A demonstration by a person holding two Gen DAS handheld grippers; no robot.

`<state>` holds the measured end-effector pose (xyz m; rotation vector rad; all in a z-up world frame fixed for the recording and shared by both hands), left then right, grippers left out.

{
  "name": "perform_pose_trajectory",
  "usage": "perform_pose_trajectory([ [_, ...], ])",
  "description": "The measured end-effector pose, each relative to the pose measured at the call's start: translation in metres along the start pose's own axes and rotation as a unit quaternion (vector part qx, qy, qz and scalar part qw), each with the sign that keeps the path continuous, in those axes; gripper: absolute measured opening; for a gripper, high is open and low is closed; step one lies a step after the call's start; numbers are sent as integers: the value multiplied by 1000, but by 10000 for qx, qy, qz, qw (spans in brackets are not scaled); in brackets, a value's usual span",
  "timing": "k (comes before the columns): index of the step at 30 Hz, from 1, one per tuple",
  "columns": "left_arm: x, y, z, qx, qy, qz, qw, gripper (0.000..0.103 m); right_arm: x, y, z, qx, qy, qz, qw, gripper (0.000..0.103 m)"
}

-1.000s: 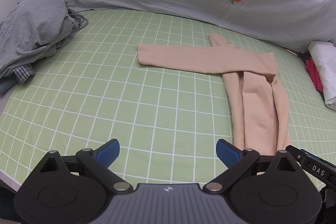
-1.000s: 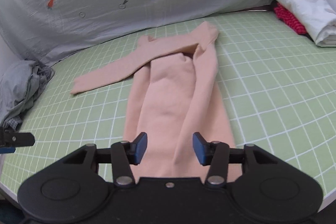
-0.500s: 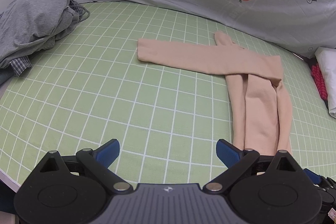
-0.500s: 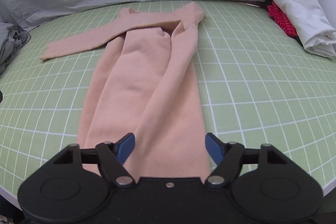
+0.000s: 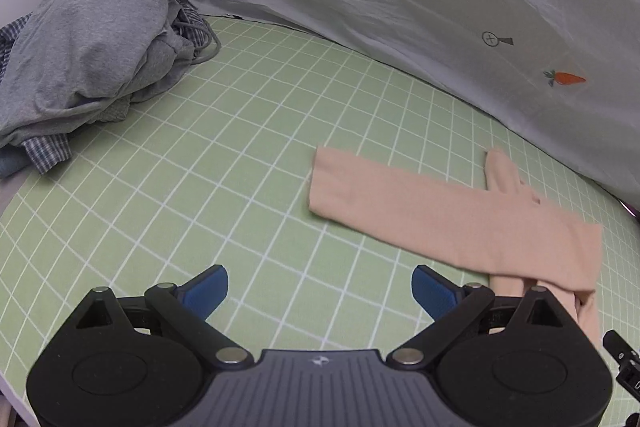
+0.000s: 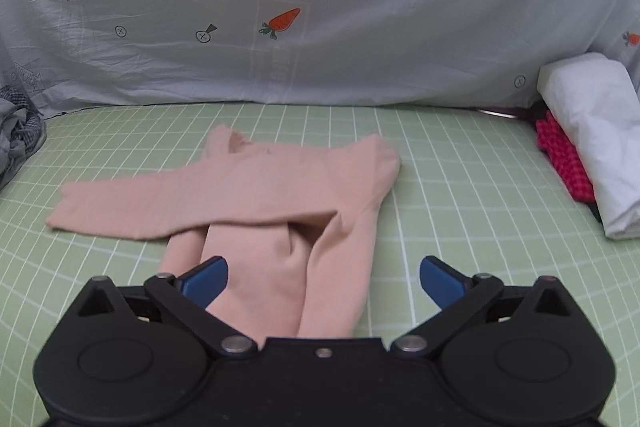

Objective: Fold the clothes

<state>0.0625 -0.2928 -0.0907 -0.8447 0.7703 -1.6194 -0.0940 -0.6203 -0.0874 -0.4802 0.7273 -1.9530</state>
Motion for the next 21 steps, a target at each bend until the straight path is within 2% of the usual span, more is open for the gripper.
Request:
perform_pose_trajectory([
  [3,6,32,24,-89,144,102,9998,98,1,35,24,-38,-112,-11,9999,103],
  [7,10,71,42,-291,328,269,9987,95,0,83,44,-306,-172,-13,9994,103],
  [9,8,89,48,-372,348,318,9982,89,-1,108,51,-475,-138,-31,9988,95],
  [11,7,103,50,-459,322,325,9979,84,2,130,54,-679,-6,-2,9977,74],
  [16,10,126,49,-582,383,421,9967,76,8,160,53,-949,250,164,9950,60],
  [18,14,129,48,-564,449,400,9966,68,6,162,53,-949,107,235,9952,56],
  [21,22,132,45,-506,618,300,9964,58,1,161,53,-957,-185,349,9946,40],
])
Point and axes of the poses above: each gripper's, at about its wrist camera, not at the fingertips, and y roughly the way its jaws point, x to its right, z to its top, the point moved 5 cm from there along y, roughly the way its jaws point, and after that the axes turned 1 degree about y, right-handed, at the moved point
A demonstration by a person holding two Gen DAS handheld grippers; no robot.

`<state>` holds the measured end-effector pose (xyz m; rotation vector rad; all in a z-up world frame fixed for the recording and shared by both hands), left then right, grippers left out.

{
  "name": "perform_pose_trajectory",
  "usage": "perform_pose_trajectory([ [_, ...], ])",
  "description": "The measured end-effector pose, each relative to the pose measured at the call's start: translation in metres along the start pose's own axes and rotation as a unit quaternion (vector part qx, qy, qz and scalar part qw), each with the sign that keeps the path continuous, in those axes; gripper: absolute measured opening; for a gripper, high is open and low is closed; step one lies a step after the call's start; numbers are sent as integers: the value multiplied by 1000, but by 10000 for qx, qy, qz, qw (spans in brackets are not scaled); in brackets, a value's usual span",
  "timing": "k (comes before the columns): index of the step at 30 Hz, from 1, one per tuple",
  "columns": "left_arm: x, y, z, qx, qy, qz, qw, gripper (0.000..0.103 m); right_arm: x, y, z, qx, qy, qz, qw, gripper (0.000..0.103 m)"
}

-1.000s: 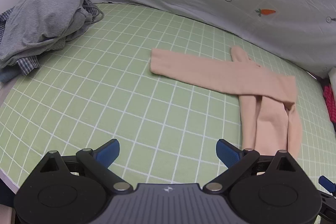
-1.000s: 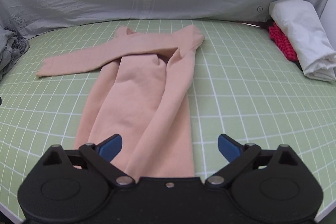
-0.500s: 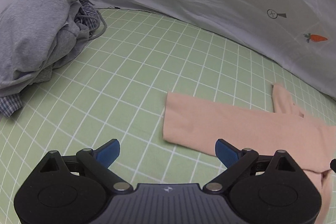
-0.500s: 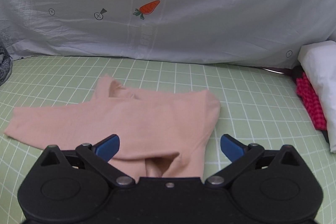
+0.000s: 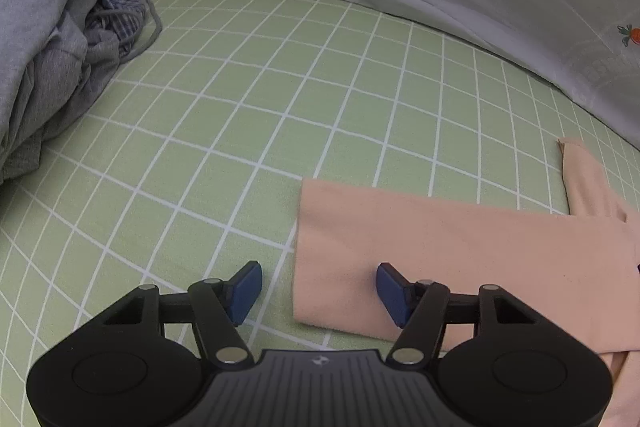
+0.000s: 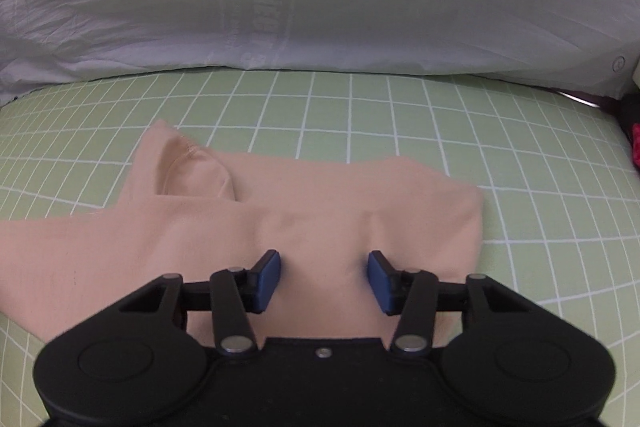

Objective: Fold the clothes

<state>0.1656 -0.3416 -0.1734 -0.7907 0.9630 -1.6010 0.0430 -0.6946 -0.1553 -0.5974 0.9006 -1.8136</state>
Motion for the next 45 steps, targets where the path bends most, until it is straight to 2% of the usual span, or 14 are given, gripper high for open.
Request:
perform_pose_trajectory([
  [1,2,0,0,39,57,-13,10000,54,-1,0,1,-17,-58,23,10000,30],
  [2,5,-1,1,69,91,-41,9999,43,-1,-1,2,-34,-91,26,9999,19],
  [3,7,-1,2,74,66,-109,9999,28,-1,-1,3,-50,-114,40,9999,14],
  [5,10,-1,4,77,-7,-245,9997,7,0,-4,3,-14,-89,100,9999,9],
  [9,9,-5,5,101,-250,-424,9987,5,2,-19,7,225,52,118,9997,9],
  [17,-6,-50,17,672,-463,-736,9939,5,-4,-53,15,520,189,46,9985,9],
  [25,-8,-61,13,720,-592,-919,9914,5,4,-32,8,94,595,-52,9982,11],
  [28,-7,-60,9,670,-593,-963,9913,5,8,-18,0,-247,665,-62,9975,36],
  [30,-8,-60,7,649,-620,-978,9911,5,10,-17,-1,-199,812,54,9965,36],
  [31,-8,-60,7,659,-624,-976,9911,5,11,-17,-2,-182,859,83,9961,36],
  [33,-8,-61,8,683,-636,-967,9909,5,13,-16,-2,-168,886,82,9959,23],
  [34,-8,-61,8,695,-651,-971,9907,5,13,-17,-2,-147,871,94,9960,13],
  [41,-6,-73,13,904,-551,-1034,9890,5,18,-52,11,495,780,-148,9956,0],
  [45,-10,-84,20,1053,-641,-1145,9857,5,21,-73,22,888,651,-181,9938,0],
])
Point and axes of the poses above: each gripper's, at about its wrist camera, not at the fingertips, and y roughly the way its jaws point, x to its right, z to its top, the point moved 5 cm from there along y, roughly the way its jaws point, and after that the axes turned 1 degree about y, right-handed, at the moved point
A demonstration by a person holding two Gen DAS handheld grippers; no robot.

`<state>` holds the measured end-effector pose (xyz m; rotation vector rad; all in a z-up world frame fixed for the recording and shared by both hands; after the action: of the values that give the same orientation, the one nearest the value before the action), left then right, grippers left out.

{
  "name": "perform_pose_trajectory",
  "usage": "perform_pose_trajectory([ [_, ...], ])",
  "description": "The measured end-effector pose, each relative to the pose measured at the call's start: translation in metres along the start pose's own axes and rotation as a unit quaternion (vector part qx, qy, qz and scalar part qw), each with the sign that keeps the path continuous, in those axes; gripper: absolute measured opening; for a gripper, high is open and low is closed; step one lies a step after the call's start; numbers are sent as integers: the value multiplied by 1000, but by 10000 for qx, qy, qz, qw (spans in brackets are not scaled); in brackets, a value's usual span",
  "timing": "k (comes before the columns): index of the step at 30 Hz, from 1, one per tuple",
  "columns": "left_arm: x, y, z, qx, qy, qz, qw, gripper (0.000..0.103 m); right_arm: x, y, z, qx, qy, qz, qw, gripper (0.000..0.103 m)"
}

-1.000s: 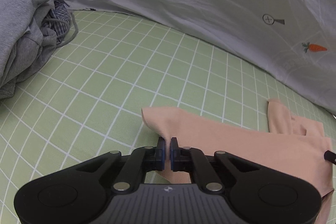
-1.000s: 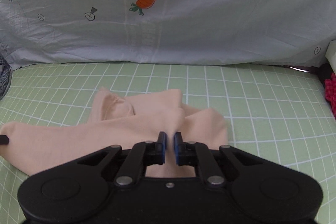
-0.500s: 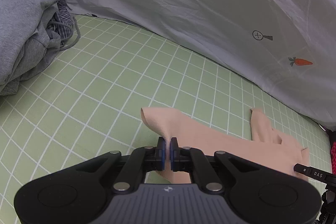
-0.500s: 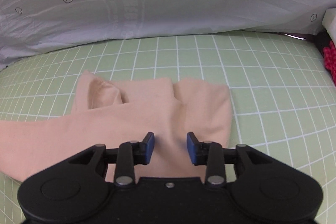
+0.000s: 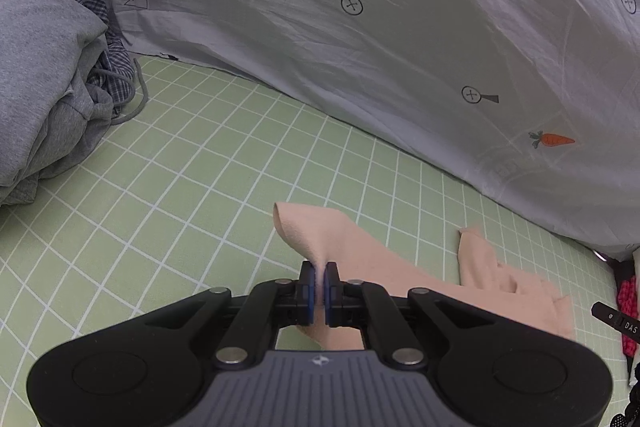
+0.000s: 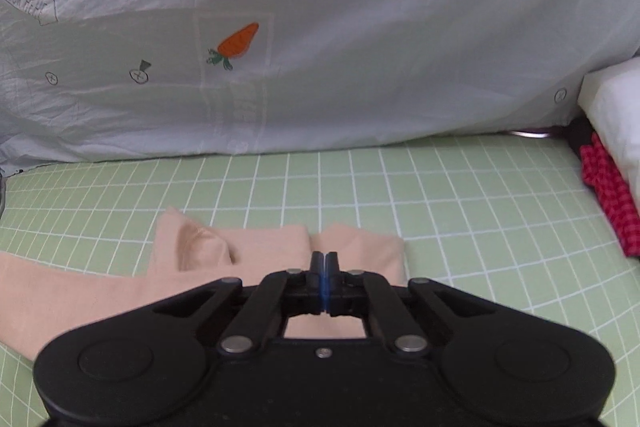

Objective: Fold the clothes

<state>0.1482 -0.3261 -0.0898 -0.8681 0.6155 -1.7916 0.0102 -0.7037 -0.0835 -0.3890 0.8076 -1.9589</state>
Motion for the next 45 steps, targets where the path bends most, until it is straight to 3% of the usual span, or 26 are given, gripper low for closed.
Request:
perform_pose_trajectory([
  [4,-2,-5,5,67,-77,-69,9999,5,-3,6,5,-147,62,195,9997,1],
  [5,-2,-5,4,50,-98,-68,9999,5,-5,12,2,-266,92,234,9993,5],
  [7,-3,-4,2,15,-121,-61,9999,5,-9,27,-8,-540,149,250,9981,30],
  [8,-3,-3,1,-2,-130,-57,9999,5,-11,36,-15,-691,177,248,9971,33],
  [10,-4,-3,-1,-23,-139,-56,9999,5,-12,49,-27,-930,228,233,9951,32],
  [13,-4,-4,-3,-29,-135,-40,9999,5,-10,53,-34,-997,256,189,9945,7],
  [23,5,-16,7,196,-50,-187,9996,5,-6,-3,-2,17,59,-6,10000,4],
  [26,4,-26,14,340,-61,-180,9992,5,-12,-11,10,192,120,199,9995,4],
  [31,-23,-41,24,553,-326,143,9978,5,-28,-12,22,300,187,698,9969,4],
  [33,-39,-39,23,535,-458,352,9969,5,-35,4,16,67,251,829,9962,8],
  [34,-46,-34,19,468,-534,450,9965,5,-35,11,12,-15,361,823,9960,23],
  [35,-53,-29,16,395,-617,534,9959,5,-32,16,9,-50,530,774,9956,46],
  [37,-64,-19,7,225,-801,590,9948,5,-21,20,4,-33,911,659,9937,59],
  [41,-69,-5,-6,-33,-835,670,9942,5,10,33,-3,-226,1384,343,9895,64],
  [45,-67,5,-10,-155,-777,680,9945,5,28,59,-10,-773,1785,493,9797,66],
])
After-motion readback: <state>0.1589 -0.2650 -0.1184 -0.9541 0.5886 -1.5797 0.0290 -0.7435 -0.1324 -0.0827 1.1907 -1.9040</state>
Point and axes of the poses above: each gripper's, at about its wrist camera, not at the fingertips, and y roughly the way its jaws point, x to its right, z to its top, the point moved 5 cm from there along y, roughly the way its jaws point, and after that the axes turned 1 degree about y, right-handed, at the moved point
